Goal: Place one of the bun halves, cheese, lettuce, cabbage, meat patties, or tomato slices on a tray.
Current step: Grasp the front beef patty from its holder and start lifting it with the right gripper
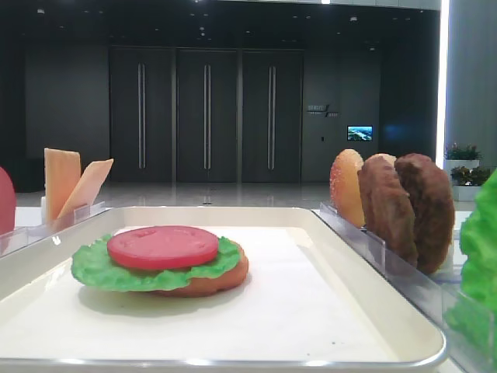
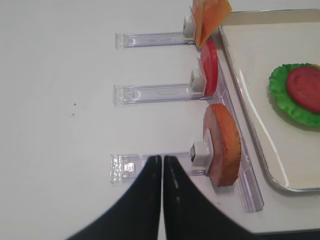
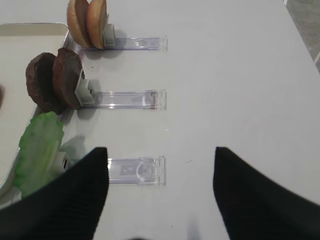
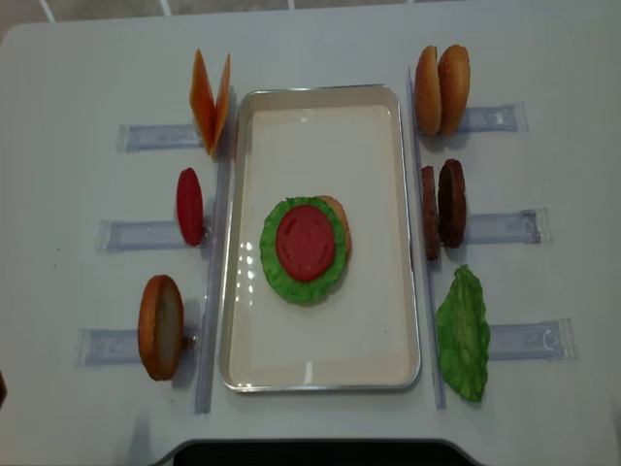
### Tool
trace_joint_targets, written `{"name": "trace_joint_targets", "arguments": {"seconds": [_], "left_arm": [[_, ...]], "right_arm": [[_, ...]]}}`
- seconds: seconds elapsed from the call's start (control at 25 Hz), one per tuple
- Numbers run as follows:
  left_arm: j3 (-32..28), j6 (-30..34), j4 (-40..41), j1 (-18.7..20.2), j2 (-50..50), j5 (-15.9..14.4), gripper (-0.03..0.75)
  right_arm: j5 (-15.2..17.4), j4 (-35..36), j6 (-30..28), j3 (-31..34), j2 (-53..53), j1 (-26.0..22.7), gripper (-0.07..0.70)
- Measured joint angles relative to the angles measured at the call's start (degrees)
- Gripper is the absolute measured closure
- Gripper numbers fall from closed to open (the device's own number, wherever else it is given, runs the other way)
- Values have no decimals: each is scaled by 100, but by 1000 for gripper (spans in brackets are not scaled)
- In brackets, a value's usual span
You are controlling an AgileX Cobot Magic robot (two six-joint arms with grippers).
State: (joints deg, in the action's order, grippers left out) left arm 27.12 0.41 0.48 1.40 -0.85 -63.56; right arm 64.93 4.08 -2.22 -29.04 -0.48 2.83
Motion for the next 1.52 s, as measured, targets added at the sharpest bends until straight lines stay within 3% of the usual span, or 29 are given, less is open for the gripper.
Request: {"name": "trace_joint_targets", "arguments": {"seconds": [0.24, 0.44, 0.56, 0.8, 1.08, 1.16, 1.36, 1.52], "left_arm": [[0, 0, 0, 0, 0, 0, 722], [0, 0, 2, 0, 0, 0, 722], [0, 0, 2, 0, 0, 0, 722], [0, 0, 6, 0, 0, 0, 722], [0, 0, 6, 0, 0, 0, 722], [0, 0, 6, 0, 0, 0, 722], [0, 0, 6, 0, 0, 0, 722], [0, 0, 6, 0, 0, 0, 722]], "right_arm": [[-62, 5, 88, -38, 494, 0, 218], [-777, 5, 114, -501, 2869, 0, 219], [-1082, 5, 43, -1125, 4452, 0, 219], [-1121, 5, -70, -2456, 6852, 0, 231], [-1005, 15, -5, -3322, 7961, 104, 241], [-846, -19, 150, -3464, 8148, 431, 244], [-592, -475, 1186, -3935, 8607, 1994, 248], [-445, -716, 1878, -4520, 8994, 2979, 248]]}}
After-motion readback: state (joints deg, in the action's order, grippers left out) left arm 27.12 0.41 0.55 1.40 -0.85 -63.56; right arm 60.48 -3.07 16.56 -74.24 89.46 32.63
